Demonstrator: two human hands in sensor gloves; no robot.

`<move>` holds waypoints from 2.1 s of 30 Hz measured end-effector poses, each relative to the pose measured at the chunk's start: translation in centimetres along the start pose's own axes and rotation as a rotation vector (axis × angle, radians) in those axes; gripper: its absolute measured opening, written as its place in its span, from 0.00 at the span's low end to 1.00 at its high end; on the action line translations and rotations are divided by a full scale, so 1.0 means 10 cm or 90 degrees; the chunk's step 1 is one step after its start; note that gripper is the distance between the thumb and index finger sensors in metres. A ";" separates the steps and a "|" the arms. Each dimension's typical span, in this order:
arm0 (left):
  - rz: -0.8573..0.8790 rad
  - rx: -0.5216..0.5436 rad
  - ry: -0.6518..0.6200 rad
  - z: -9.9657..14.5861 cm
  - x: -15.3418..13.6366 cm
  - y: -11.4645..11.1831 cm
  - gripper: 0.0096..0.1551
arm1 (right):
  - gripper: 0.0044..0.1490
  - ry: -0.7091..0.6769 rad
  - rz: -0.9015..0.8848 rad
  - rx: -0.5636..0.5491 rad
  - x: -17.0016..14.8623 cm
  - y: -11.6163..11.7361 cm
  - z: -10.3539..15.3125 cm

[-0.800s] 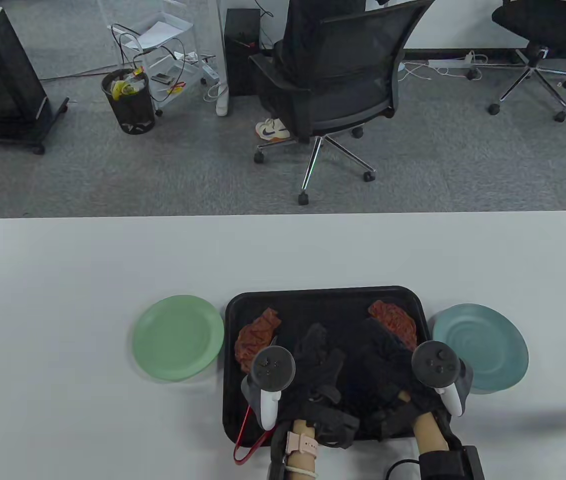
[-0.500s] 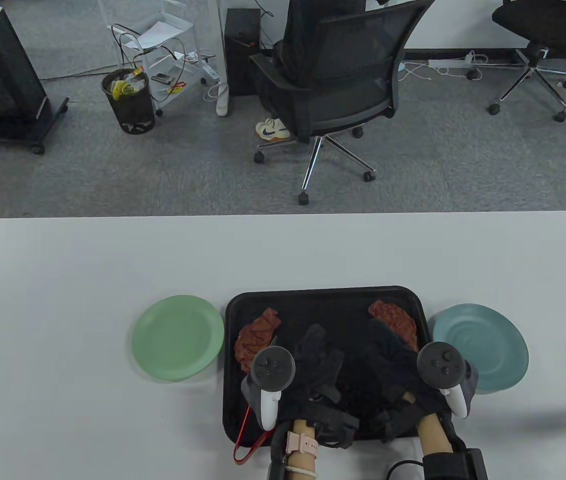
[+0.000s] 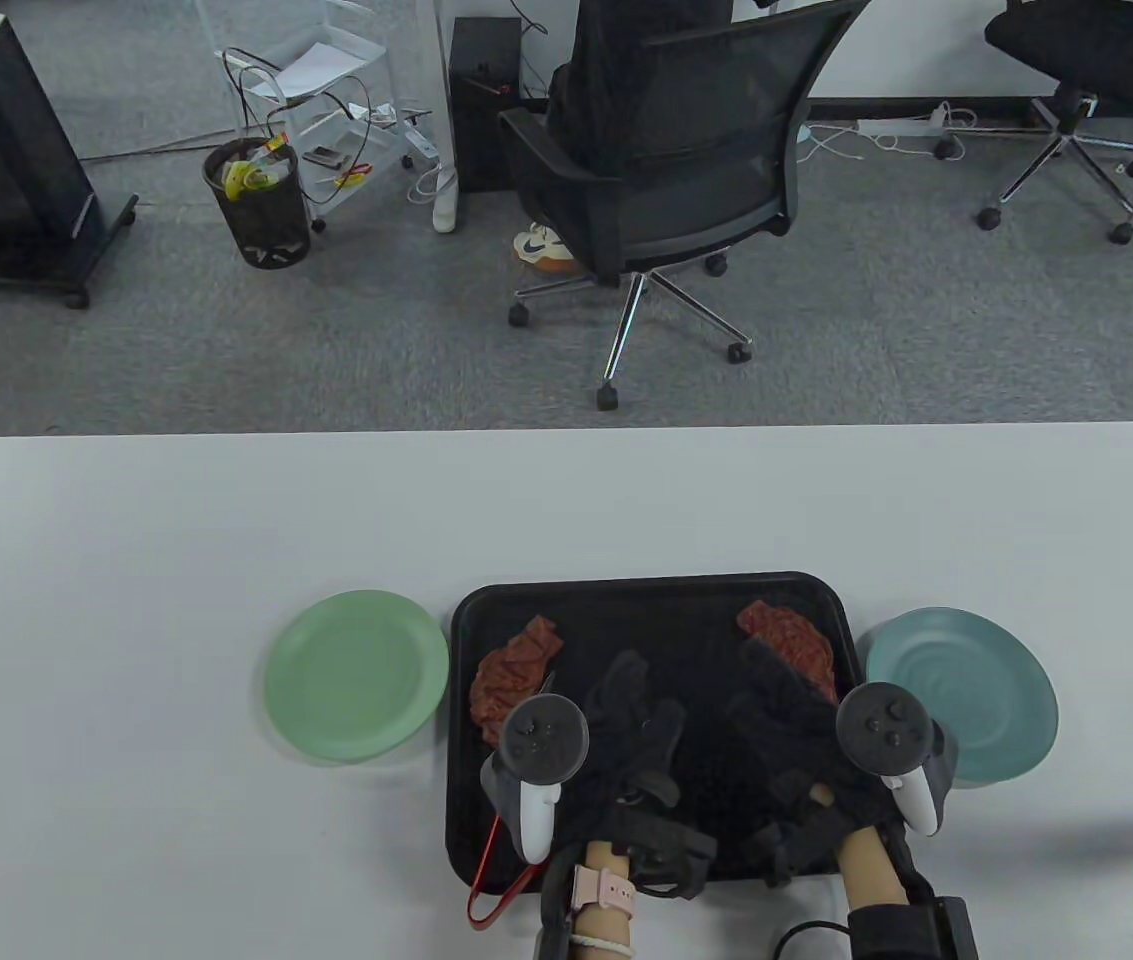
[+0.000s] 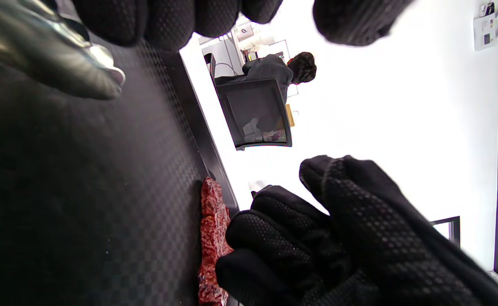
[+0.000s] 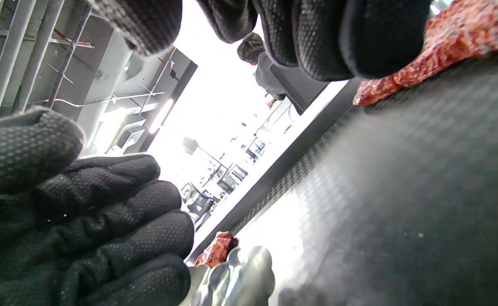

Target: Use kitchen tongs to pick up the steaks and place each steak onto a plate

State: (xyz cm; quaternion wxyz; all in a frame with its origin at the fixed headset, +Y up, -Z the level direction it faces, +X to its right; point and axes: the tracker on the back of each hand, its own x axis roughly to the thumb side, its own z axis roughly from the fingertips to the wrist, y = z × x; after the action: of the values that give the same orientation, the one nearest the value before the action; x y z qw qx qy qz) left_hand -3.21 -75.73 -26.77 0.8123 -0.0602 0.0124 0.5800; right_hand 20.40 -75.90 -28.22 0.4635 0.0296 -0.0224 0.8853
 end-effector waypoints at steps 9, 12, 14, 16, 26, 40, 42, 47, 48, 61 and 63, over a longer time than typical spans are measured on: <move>-0.006 -0.005 0.006 -0.01 -0.01 -0.01 0.46 | 0.42 0.004 0.000 0.004 -0.01 -0.01 0.01; -0.007 -0.007 0.008 -0.01 -0.01 -0.02 0.46 | 0.42 0.005 0.000 0.002 -0.02 -0.02 0.01; -0.007 -0.007 0.007 -0.01 -0.02 -0.02 0.46 | 0.42 0.007 0.000 0.001 -0.03 -0.02 0.01; -0.007 -0.008 0.007 -0.01 -0.02 -0.02 0.45 | 0.42 0.008 0.001 0.001 -0.03 -0.02 0.01; -0.011 -0.007 0.007 0.01 -0.01 -0.01 0.45 | 0.42 0.000 0.010 0.012 0.01 0.00 0.01; -0.028 -0.015 0.004 0.02 0.00 -0.03 0.45 | 0.42 -0.002 0.020 0.014 0.03 -0.02 0.04; -0.028 -0.016 0.003 0.02 0.01 -0.03 0.45 | 0.42 -0.002 0.021 0.015 0.03 -0.02 0.04; -0.028 -0.015 0.002 0.02 0.01 -0.03 0.45 | 0.42 -0.004 0.023 0.019 0.03 -0.01 0.04; -0.028 -0.015 0.002 0.02 0.01 -0.03 0.45 | 0.42 -0.004 0.024 0.019 0.03 -0.01 0.04; -0.026 0.006 -0.073 0.18 0.36 0.03 0.46 | 0.42 -0.007 0.009 0.012 0.05 -0.08 0.06; -0.069 0.005 -0.094 0.23 0.49 0.07 0.46 | 0.42 -0.009 0.006 0.011 0.05 -0.08 0.07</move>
State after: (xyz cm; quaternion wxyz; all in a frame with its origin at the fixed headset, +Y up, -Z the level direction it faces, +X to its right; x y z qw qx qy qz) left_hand -2.43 -70.65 -25.03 0.8415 -0.0145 -0.0483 0.5379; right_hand 20.81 -75.02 -27.51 0.4586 0.0395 -0.0182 0.8876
